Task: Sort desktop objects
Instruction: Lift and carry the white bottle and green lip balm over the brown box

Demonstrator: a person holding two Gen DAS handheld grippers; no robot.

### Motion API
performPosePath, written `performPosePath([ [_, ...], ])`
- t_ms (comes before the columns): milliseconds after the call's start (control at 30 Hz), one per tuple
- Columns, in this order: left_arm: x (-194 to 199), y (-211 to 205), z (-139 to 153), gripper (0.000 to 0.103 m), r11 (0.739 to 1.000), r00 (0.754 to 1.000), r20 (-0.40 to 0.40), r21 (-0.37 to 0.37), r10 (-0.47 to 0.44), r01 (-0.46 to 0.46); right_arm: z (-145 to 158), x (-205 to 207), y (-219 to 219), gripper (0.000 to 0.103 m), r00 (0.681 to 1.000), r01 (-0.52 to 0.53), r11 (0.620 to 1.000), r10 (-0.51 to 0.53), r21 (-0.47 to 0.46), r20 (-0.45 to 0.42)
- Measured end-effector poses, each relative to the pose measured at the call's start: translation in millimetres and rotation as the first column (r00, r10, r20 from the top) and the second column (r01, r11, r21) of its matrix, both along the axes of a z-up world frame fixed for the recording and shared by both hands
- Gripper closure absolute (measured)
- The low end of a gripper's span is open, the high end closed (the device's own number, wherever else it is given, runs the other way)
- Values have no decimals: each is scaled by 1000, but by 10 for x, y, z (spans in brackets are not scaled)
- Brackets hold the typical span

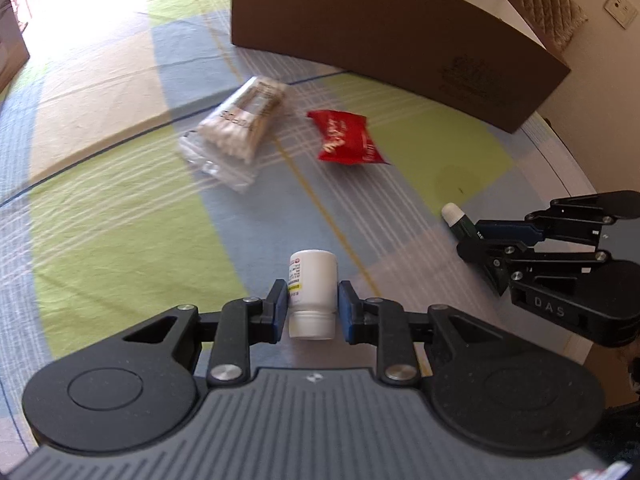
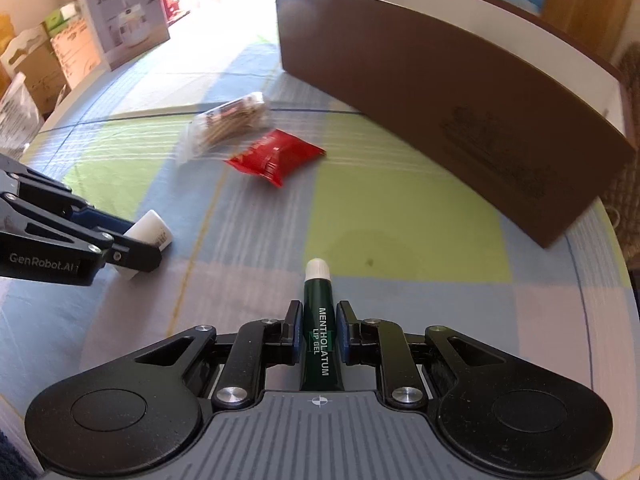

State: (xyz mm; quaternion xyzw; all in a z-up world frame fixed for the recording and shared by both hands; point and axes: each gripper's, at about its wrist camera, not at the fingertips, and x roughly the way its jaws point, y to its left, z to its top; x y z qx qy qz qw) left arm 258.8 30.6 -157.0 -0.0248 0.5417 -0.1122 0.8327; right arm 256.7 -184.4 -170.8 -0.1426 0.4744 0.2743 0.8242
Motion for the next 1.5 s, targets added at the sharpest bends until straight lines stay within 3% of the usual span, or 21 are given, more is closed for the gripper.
performPosePath([
  [167,-1,-107,0,80,999,1000,9,43,-15,14,-4,-26,-64,88,999,27,1000,-27,15,23],
  [533,-67,-256,14,80,992,999,16,124,-38,36,-32,-56,-32,85,998,-16,1000,16,2,60],
  [867,-141,-295,41,80,992,999,4,114,-45,44,-33,-78,-55,89,996,-62,998,61,11,64],
  [1033,-128,-312,51,81,993,999,-1,105,-47,47,-4,-53,-82,89,998,-65,997,65,35,18],
  [1133,-104,-323,107,81,993,999,20,105,-47,44,27,-36,-113,89,998,-58,996,59,74,-14],
  [1500,69,-364,497,81,997,993,114,75,-27,19,444,144,-215,89,1000,-24,981,21,193,17],
])
